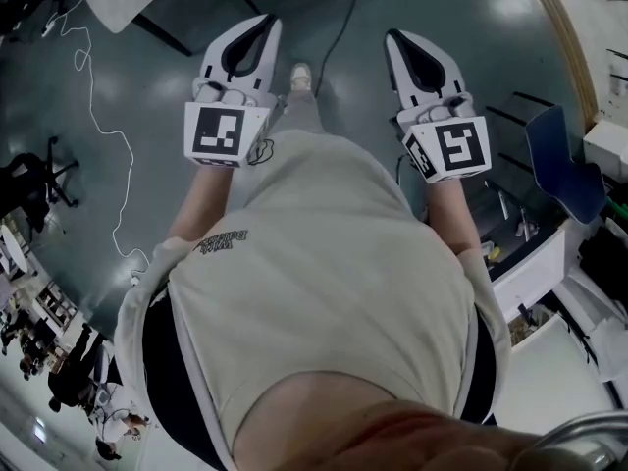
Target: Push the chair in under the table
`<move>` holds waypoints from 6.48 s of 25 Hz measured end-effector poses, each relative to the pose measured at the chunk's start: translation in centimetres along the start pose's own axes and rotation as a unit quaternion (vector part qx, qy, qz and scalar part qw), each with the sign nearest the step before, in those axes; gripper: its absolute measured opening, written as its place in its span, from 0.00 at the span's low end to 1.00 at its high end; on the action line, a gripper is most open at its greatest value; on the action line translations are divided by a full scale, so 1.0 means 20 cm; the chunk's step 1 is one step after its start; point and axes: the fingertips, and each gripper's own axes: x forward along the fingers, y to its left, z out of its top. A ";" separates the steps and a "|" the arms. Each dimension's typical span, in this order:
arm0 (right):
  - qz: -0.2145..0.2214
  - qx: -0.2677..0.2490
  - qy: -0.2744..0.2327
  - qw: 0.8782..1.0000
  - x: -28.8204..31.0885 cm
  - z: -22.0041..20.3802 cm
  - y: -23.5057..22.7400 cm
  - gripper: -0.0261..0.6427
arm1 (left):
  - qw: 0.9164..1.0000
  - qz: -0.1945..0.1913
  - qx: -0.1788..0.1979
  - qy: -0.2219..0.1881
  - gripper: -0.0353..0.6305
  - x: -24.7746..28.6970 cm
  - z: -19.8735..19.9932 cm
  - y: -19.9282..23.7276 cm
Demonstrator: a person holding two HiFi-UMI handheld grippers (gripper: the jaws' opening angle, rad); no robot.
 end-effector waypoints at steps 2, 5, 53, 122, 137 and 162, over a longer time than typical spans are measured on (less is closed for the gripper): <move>0.004 0.001 0.003 1.000 0.12 0.03 -0.03 0.05 | 1.000 -0.001 -0.001 0.003 0.07 0.07 0.00 0.10; 0.007 0.001 0.011 1.000 0.31 0.06 -0.09 0.05 | 1.000 -0.002 -0.007 0.008 0.07 0.18 0.00 0.25; 0.324 -0.115 0.110 0.933 1.86 -0.22 -0.81 0.06 | 0.974 0.135 -0.014 0.179 0.07 1.23 -0.42 1.04; 0.545 -0.398 0.360 0.644 2.28 -2.03 -0.69 0.22 | 0.818 -0.259 0.130 0.497 0.21 1.69 -2.20 0.83; 0.588 -0.417 0.334 0.607 2.55 -2.00 -0.72 0.22 | 0.830 -0.222 0.088 0.505 0.23 1.81 -2.25 1.06; 0.585 -0.421 0.337 0.606 3.13 -1.92 -0.65 0.23 | 0.843 -0.178 0.070 0.502 0.29 1.92 -2.37 1.62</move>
